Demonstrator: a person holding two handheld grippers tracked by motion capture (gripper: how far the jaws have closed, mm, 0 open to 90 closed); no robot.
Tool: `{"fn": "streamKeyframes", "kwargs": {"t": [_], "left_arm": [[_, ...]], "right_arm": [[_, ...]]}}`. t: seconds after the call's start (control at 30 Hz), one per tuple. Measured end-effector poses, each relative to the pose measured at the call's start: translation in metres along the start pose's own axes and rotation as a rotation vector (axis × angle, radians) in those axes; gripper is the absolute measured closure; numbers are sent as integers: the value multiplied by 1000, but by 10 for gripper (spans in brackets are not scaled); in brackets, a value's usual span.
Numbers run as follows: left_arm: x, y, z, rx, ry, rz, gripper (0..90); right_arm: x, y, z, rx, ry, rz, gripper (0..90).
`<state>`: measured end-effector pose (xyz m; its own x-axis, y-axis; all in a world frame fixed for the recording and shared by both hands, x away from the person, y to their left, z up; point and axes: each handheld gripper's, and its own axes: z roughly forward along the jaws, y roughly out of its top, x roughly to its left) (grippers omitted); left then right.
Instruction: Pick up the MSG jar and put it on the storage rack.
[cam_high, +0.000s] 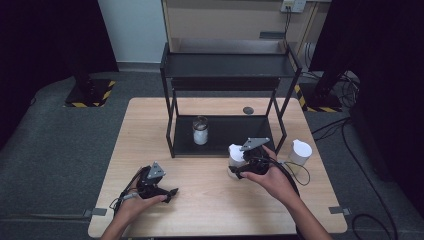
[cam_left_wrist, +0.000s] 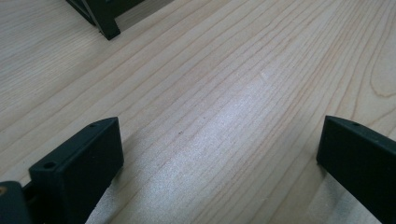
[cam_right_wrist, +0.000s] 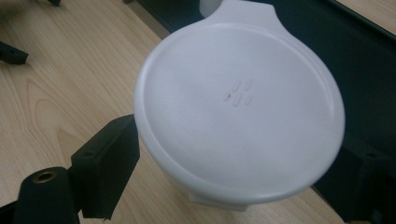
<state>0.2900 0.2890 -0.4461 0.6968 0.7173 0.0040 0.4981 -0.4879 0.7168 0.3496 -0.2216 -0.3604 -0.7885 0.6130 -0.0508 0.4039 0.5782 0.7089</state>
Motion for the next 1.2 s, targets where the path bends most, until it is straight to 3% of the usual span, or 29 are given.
{"fn": "streamKeyframes", "kwargs": {"t": [0.63,1.2], "left_arm": [[0,0,0,0,0,0,0],[0,0,0,0,0,0,0]], "right_arm": [[3,2,4,-6,-13,-7,291],[-1,-2,3,-23,2,22,305]]}}
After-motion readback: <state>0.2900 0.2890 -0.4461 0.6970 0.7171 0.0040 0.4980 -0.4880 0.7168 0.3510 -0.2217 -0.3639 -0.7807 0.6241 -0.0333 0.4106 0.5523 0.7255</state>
